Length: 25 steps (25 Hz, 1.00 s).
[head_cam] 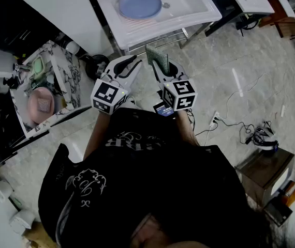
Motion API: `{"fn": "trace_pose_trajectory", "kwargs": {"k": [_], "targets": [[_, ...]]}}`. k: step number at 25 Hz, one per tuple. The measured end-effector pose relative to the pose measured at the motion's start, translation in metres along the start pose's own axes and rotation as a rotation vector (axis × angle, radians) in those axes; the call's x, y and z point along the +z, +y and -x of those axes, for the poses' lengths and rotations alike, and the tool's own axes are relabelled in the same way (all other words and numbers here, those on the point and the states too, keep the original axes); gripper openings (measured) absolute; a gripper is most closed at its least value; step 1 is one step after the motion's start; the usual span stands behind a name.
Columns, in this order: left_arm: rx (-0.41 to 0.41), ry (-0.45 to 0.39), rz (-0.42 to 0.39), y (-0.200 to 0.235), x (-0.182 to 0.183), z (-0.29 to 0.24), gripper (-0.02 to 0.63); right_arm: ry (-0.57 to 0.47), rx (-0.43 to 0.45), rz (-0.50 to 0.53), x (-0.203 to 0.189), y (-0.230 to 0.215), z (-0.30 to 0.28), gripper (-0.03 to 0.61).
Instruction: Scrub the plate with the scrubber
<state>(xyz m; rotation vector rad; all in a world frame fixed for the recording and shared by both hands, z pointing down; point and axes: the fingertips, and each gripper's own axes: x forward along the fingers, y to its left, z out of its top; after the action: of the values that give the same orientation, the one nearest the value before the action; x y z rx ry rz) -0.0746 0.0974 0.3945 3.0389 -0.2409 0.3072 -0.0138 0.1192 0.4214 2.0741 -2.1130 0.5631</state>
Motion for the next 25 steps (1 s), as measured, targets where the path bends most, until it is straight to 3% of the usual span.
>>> {"fn": "trace_pose_trajectory", "kwargs": {"k": [15, 25], "targets": [[-0.019, 0.016, -0.021, 0.036, -0.009, 0.011, 0.091, 0.004, -0.004, -0.007, 0.002, 0.018, -0.035, 0.092], [-0.058, 0.018, 0.019, 0.051, -0.023, 0.009, 0.091, 0.051, -0.06, -0.002, -0.008, 0.012, -0.037, 0.092]]}}
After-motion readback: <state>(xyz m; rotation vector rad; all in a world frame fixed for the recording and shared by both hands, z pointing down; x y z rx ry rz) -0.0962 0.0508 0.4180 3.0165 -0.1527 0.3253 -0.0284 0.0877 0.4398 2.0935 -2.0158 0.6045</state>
